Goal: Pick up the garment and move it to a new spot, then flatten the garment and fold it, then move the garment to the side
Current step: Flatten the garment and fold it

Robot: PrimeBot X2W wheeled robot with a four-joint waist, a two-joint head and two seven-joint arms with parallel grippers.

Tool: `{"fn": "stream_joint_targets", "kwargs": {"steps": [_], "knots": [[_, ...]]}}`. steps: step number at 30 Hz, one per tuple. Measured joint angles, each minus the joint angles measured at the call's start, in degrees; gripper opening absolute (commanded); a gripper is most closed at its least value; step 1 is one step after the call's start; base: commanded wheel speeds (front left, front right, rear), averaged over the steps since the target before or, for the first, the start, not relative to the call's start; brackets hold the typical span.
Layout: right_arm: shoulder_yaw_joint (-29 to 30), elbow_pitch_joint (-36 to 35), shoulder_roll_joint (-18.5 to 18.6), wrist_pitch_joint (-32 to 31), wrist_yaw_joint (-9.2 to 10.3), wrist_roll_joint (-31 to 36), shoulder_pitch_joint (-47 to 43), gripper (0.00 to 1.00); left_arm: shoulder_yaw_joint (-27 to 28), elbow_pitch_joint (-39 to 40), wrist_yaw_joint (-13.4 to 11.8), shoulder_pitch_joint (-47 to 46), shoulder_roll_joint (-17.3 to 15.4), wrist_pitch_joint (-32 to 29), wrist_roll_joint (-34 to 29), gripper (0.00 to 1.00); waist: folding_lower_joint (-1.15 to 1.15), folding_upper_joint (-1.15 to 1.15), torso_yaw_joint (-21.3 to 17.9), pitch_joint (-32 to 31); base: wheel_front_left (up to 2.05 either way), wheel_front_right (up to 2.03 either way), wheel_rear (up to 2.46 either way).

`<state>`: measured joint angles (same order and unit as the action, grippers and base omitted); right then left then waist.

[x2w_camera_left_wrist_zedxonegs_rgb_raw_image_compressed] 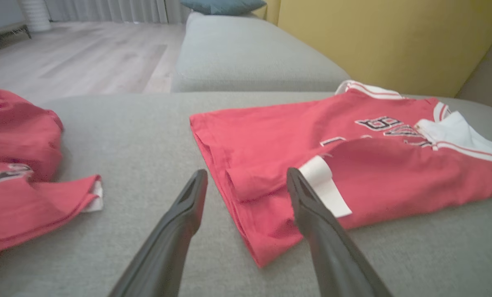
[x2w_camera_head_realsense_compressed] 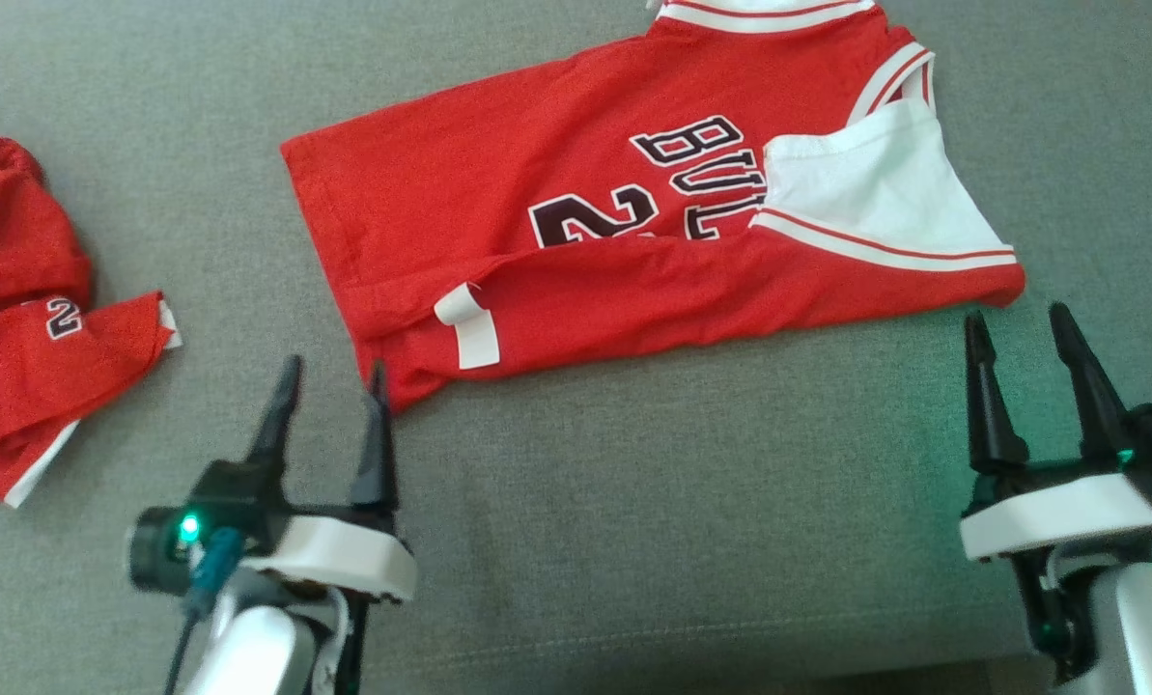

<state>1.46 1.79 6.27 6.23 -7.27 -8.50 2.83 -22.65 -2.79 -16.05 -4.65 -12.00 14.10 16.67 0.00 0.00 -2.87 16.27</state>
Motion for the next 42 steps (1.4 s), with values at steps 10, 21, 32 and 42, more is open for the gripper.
{"fn": "stream_joint_targets", "kwargs": {"steps": [10,21,32,42], "knots": [[2.8,10.3,4.9,-6.2,0.0,-4.7,7.1,1.0,-1.6,-4.4,3.0,-3.0,1.7,-4.0,2.9,1.0,0.0,0.0,-0.1,3.5,0.0,0.0,0.0],[-0.1,19.3,8.0,-14.2,0.0,-10.4,17.0,1.0,-1.7,-7.5,5.5,-7.0,3.1,-8.3,7.3,0.0,0.0,0.0,1.1,7.8,0.0,0.0,0.0],[-0.8,18.7,8.6,-15.7,-0.03,-14.8,17.4,0.0,-2.7,-6.0,5.9,-7.3,1.0,-9.5,6.4,0.0,0.0,0.0,1.2,7.7,0.0,0.0,0.0],[4.1,7.0,3.6,-16.1,-0.03,-14.5,3.3,0.0,-2.3,3.4,4.2,-0.8,-7.2,-16.2,4.8,0.0,0.0,0.0,1.4,5.0,0.0,0.0,0.0]]}}
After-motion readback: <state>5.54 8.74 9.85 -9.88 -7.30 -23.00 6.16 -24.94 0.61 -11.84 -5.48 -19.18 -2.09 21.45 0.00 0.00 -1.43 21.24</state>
